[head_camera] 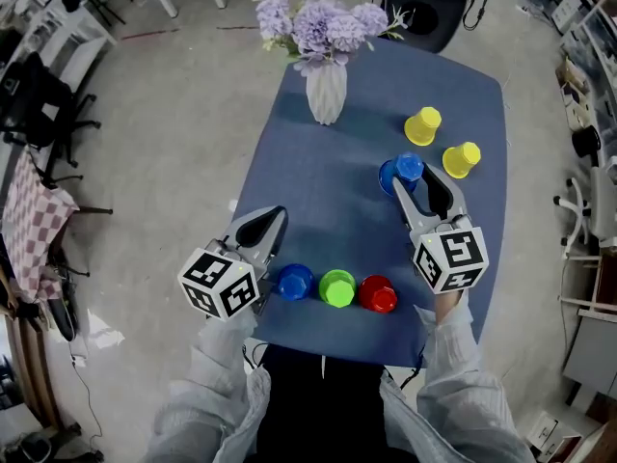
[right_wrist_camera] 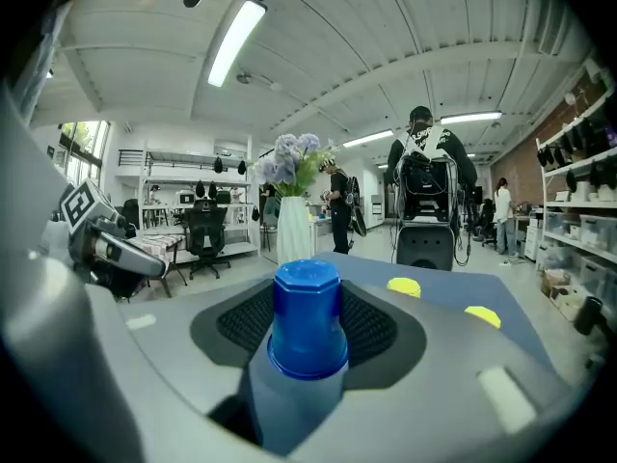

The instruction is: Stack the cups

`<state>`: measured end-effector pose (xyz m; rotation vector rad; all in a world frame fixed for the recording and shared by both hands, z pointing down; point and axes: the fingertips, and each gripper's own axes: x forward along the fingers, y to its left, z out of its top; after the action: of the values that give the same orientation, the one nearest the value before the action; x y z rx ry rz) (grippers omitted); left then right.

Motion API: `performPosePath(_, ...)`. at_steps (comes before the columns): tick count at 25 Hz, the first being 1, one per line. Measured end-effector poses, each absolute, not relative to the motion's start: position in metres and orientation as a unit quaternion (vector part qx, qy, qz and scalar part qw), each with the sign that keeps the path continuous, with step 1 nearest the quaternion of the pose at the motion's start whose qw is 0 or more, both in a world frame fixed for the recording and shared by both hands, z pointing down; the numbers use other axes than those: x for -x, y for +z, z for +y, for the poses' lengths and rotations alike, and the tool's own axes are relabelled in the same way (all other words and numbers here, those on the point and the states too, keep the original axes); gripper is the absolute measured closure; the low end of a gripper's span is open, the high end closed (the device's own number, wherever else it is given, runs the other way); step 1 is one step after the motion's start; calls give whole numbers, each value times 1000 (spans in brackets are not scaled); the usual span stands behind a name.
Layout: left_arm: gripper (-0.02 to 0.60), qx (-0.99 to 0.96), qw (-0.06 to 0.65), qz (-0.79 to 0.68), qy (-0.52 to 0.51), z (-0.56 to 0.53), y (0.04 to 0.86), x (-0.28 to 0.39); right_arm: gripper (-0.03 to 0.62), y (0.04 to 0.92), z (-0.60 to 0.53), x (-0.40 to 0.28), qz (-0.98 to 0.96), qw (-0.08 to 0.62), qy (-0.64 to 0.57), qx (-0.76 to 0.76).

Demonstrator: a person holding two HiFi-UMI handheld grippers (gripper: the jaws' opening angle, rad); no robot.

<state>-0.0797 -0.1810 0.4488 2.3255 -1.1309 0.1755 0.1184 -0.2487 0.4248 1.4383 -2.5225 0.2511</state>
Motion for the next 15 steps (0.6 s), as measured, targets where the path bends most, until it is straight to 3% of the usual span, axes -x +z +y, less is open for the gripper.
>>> performPosePath(15,583,-859,246,-447,39,-114,405,94,370,344,-144,-89,-883,91,55,-457)
